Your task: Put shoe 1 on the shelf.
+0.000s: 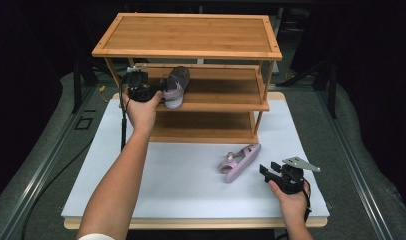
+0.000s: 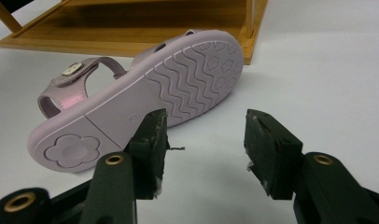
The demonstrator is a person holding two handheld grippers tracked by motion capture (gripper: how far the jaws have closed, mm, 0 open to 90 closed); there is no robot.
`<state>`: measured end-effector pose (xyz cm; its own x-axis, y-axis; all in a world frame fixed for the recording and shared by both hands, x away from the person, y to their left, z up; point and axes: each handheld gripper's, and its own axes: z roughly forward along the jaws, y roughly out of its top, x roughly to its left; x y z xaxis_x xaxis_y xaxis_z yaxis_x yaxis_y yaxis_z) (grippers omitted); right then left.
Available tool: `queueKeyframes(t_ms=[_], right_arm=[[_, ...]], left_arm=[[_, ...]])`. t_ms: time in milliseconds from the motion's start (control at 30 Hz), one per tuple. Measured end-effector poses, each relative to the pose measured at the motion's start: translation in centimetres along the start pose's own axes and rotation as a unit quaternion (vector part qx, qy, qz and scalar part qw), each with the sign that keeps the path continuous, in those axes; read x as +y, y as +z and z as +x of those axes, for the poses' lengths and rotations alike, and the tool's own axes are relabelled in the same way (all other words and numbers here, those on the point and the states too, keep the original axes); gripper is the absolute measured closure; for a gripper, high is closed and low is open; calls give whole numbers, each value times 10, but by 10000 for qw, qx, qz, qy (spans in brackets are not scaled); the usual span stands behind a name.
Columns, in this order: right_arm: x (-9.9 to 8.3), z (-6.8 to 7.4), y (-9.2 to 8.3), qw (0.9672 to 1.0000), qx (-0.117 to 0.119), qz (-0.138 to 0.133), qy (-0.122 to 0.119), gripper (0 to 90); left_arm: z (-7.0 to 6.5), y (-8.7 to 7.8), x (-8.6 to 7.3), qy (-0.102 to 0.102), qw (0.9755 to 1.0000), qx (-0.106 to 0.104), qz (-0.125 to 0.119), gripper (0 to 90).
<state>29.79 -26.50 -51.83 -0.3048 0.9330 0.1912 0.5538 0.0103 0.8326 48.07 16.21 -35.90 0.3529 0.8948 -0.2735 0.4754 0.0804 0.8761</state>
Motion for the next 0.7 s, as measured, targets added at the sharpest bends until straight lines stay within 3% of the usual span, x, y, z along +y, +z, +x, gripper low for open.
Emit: queueKeyframes(t_ms=[167,433,500,700], right_arm=[[0,0,1,10000,-5,3,6,490],[1,1,1,10000,-16,12,-42,493],[1,1,2,10000,-42,5,-57,493],[2,3,1,9999,-65,-5,-139,511]], left_arm=[[-1,2,1,-102,9998,-111,-96,767],[0,-4,4,-195,9989,-289,-312,596],[0,-5,5,-235,9987,-376,-261,579],[-3,-17,2,-77,9988,-376,-295,543]])
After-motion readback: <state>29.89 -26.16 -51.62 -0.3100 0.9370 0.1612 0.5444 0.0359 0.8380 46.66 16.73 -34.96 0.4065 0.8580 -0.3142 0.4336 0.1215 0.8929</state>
